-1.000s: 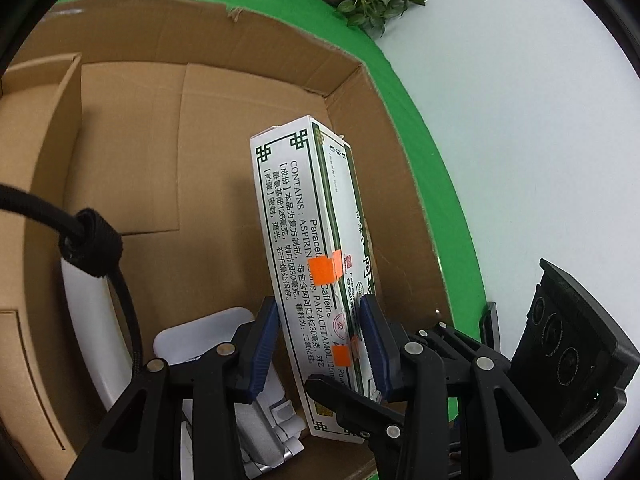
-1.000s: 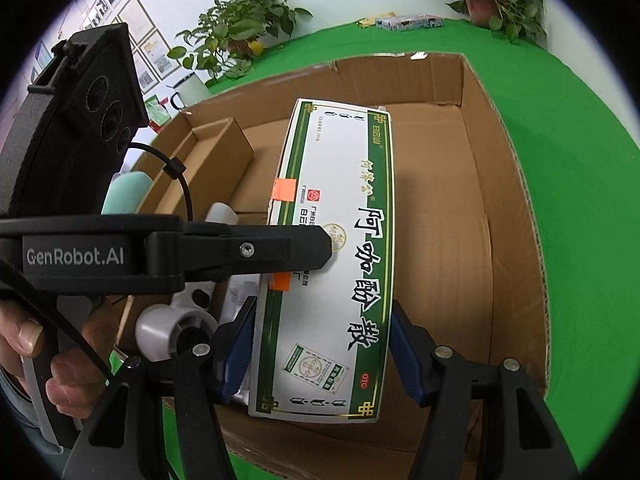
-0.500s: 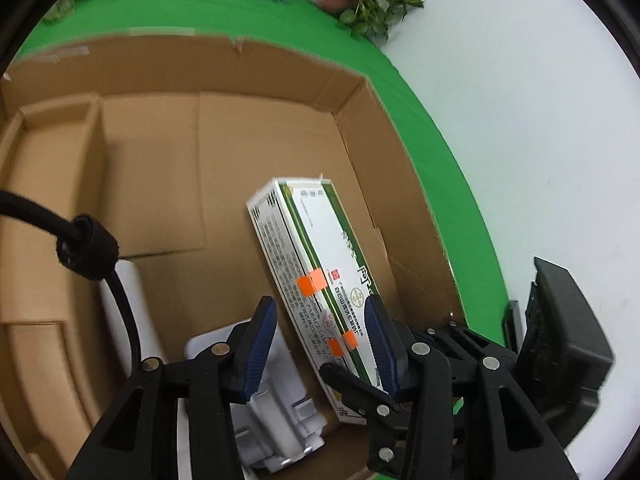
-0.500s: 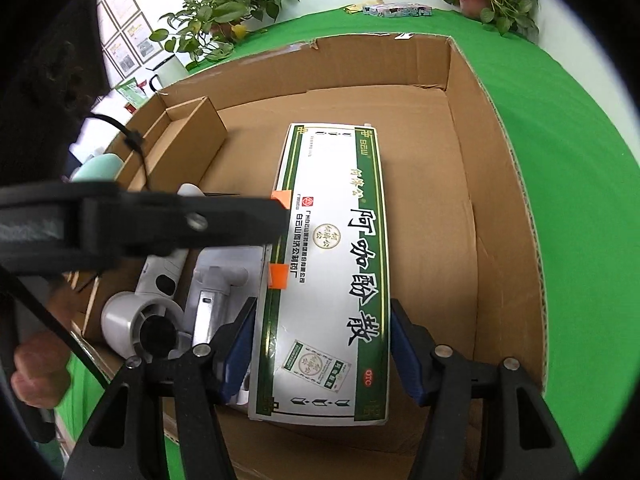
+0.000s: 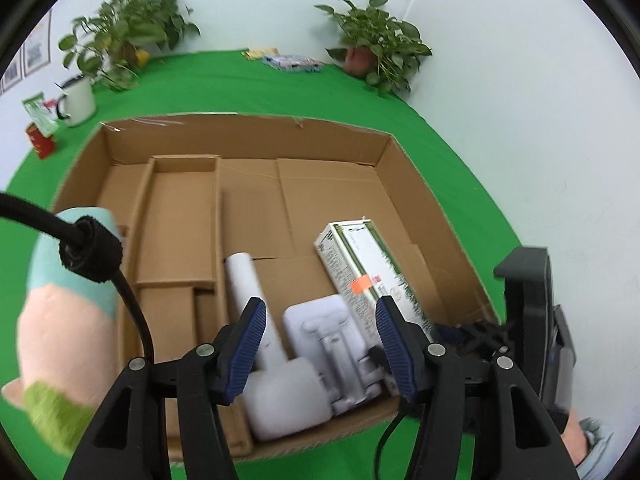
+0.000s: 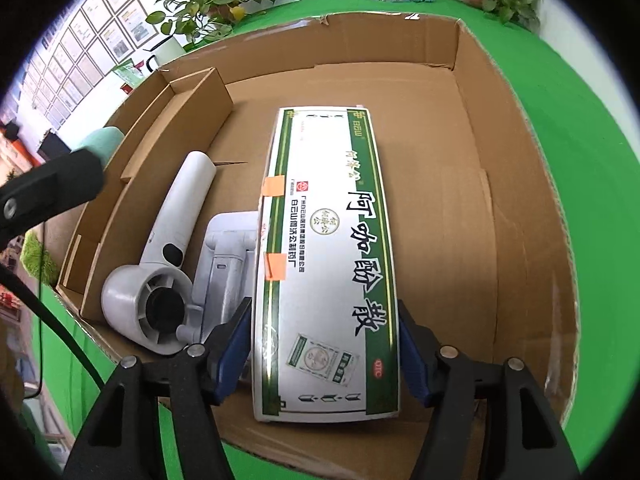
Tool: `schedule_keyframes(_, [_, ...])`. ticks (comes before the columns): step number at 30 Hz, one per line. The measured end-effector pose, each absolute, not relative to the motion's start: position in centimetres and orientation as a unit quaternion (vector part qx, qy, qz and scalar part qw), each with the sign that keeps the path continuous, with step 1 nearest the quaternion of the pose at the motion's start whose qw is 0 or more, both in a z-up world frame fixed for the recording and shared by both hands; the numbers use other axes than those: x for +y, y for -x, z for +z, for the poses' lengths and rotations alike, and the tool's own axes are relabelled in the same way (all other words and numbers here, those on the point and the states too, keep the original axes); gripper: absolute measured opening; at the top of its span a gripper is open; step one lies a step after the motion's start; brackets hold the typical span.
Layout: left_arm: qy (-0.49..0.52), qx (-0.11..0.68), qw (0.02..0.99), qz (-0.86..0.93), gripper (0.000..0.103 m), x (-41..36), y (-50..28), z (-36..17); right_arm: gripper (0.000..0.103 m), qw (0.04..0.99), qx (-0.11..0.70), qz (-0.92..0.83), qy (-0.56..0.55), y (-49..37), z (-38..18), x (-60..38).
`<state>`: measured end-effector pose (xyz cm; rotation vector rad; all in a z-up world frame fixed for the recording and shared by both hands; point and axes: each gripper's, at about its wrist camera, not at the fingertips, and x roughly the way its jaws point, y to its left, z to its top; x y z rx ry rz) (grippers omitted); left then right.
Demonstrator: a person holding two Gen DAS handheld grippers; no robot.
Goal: Organize objects
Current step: 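Lower the medicine box into the box beside the phone stand, then open the right gripper and withdraw it from the box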
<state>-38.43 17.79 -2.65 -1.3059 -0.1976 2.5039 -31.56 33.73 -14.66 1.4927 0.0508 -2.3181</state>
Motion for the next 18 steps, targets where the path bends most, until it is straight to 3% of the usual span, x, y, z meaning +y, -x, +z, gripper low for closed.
schedule_keyframes(10, [0.443, -0.076, 0.121, 0.885, 0.056, 13.8, 33.6, -2.7, 0.065, 0.158, 0.019, -0.83, -0.535, 31.1, -14.3, 33.4])
schedule_keyframes(12, [0.434, -0.064, 0.107, 0.892, 0.056, 13.3, 32.7, -2.7, 0.073, 0.159, 0.029, -0.831, -0.532, 30.8, -14.1, 32.8])
schedule_keyframes(18, [0.411, -0.054, 0.069, 0.908, 0.062, 12.0, 30.6, -3.1, 0.079, 0.168, 0.033, -0.842, -0.512, 29.7, -13.5, 32.6])
